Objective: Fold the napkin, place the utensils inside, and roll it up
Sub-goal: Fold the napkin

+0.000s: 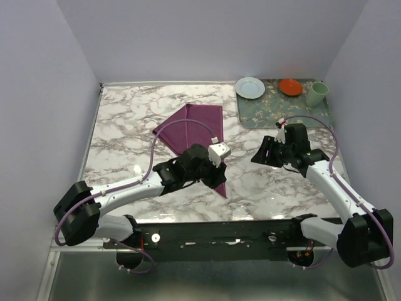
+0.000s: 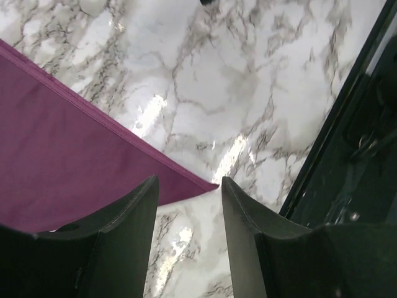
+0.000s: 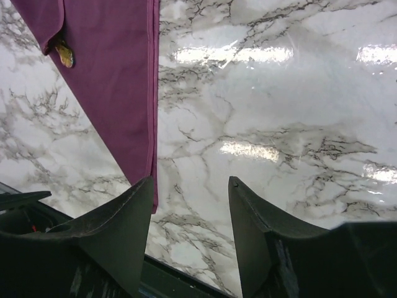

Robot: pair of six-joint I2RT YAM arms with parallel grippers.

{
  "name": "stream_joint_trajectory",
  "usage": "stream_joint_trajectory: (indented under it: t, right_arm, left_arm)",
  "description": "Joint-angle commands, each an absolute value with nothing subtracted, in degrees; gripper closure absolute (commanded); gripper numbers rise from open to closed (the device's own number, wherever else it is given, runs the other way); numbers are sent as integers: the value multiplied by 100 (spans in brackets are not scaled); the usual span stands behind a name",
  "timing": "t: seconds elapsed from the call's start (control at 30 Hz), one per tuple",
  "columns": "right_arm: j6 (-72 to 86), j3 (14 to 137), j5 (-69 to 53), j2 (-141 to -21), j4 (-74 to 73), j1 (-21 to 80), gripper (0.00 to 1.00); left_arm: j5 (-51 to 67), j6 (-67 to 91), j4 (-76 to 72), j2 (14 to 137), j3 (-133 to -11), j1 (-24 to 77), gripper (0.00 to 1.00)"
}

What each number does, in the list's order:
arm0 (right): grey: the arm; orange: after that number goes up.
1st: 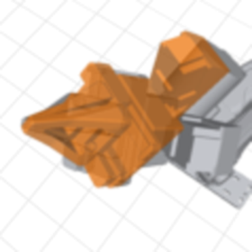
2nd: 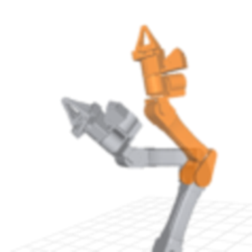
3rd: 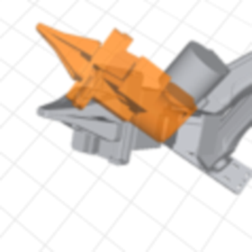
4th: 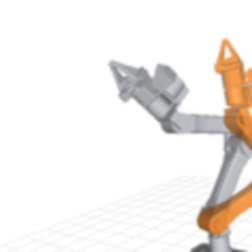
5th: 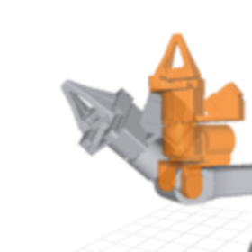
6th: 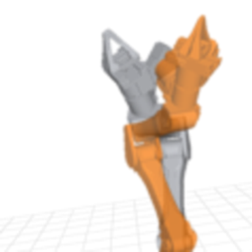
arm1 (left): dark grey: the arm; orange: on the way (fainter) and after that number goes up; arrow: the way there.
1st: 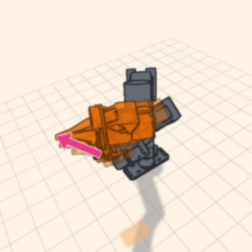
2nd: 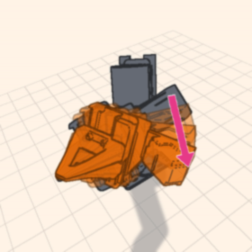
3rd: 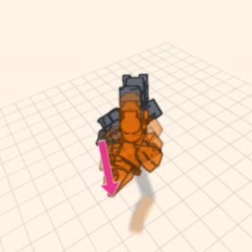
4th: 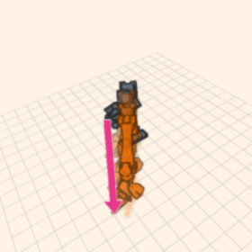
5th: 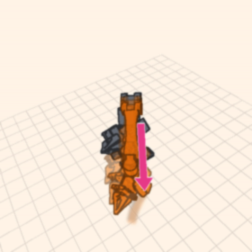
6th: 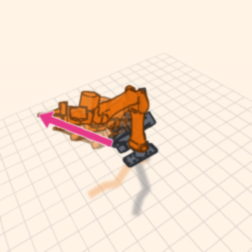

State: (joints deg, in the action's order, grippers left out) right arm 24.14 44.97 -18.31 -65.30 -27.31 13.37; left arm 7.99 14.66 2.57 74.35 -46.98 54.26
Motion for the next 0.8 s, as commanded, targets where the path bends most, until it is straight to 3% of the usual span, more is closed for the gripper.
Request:
stream_joint_trajectory:
  t: [0.0, 0.4, 0.53, 0.77]
  right_arm:
    - [2373, 4333, -1837, -6082, -2936, 1301, 40]
    - [2355, 4078, -2109, -5634, -2988, 1301, 39]
    - [2347, 4008, -2145, -5581, -2980, 1301, 39]
    - [2277, 3999, -2162, -5537, -2979, 1301, 39]
  left_arm:
    - [598, 291, 483, 7391, -4456, 5835, 43]
    - [-447, -597, 879, 8842, -4913, 7048, 46]
    - [-826, -694, 774, 9025, -4896, 7181, 43]
    - [-888, -879, 677, 9413, -4940, 7181, 47]
